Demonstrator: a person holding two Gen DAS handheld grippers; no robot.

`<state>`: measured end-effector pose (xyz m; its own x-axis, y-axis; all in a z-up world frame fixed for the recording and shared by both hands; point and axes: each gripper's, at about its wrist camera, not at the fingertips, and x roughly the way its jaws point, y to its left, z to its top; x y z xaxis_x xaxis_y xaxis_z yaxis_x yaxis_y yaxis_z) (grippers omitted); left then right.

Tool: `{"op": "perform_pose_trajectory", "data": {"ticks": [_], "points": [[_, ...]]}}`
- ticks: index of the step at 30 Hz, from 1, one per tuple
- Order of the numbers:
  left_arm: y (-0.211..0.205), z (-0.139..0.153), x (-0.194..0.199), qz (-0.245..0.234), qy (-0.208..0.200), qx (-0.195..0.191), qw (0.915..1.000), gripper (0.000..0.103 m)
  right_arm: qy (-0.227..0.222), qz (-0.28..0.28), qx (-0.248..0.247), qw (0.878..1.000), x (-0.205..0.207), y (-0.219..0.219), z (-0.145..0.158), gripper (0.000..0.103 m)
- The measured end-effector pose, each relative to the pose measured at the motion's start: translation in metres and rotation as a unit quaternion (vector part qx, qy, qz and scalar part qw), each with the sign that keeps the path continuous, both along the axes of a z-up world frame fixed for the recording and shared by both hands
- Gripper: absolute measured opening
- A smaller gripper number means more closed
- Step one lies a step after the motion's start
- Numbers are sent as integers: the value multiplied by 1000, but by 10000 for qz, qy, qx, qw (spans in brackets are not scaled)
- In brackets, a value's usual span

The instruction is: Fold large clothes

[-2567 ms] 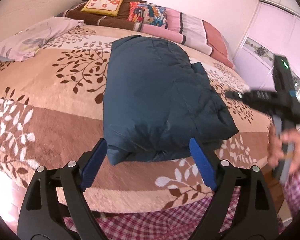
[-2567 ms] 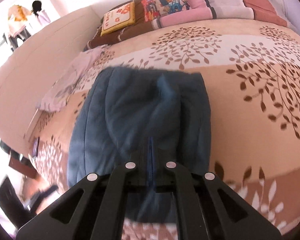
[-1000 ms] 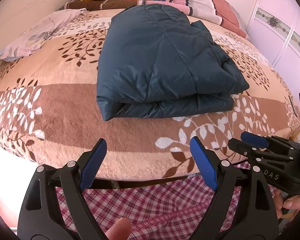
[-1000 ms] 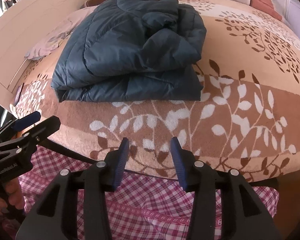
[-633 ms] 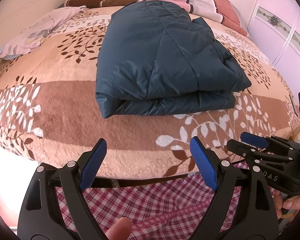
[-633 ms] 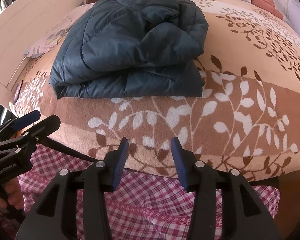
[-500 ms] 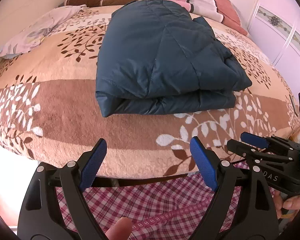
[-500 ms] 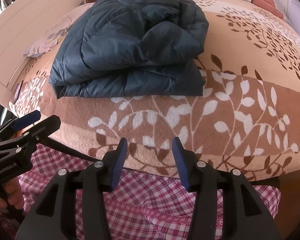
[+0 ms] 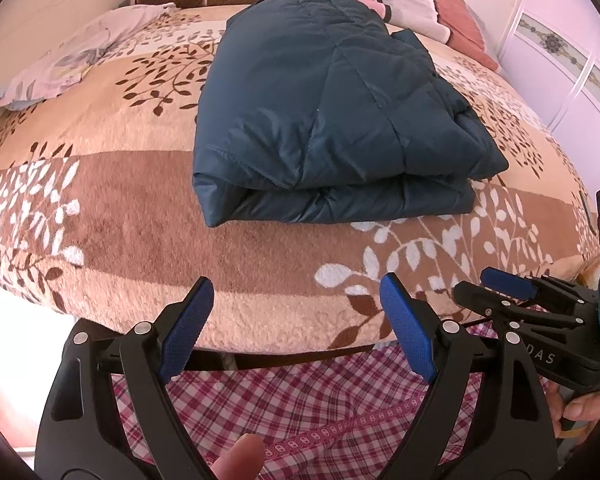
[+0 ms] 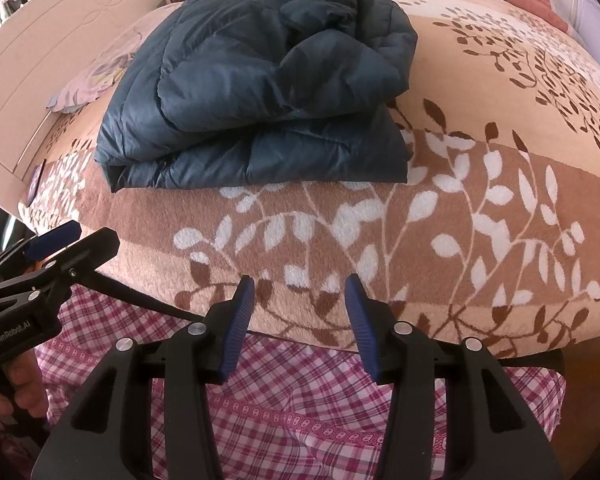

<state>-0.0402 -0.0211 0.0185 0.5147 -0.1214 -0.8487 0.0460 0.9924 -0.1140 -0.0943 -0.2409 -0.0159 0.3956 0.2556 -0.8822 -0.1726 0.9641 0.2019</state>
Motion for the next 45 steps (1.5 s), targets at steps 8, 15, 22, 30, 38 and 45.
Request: {"op": "perform_pose_trajectory", "data": {"ticks": [8,15,22,30,38,45], "points": [[0,-2,1,13,42,-4,10000,84,34,-7,6,10000,0,1,-1,48],[1,-3,1,10,74,-3,10000,84,55,-4,2,10000,0,1,-2,48],[1,-6,1,16,120,-5,9999,84,98,-7,8,10000,0,2,-5,48],[1,-7,2,20,161,-9,9999,84,124,-8,12,9999,1,1,-6,48],[1,-8,2,24,164,-10,9999,84,126,-7,11,9999,1,1,-6,48],[1,-8,2,20,164,-10,9999,84,132,-9,8,9999,1,2,-6,48]]}}
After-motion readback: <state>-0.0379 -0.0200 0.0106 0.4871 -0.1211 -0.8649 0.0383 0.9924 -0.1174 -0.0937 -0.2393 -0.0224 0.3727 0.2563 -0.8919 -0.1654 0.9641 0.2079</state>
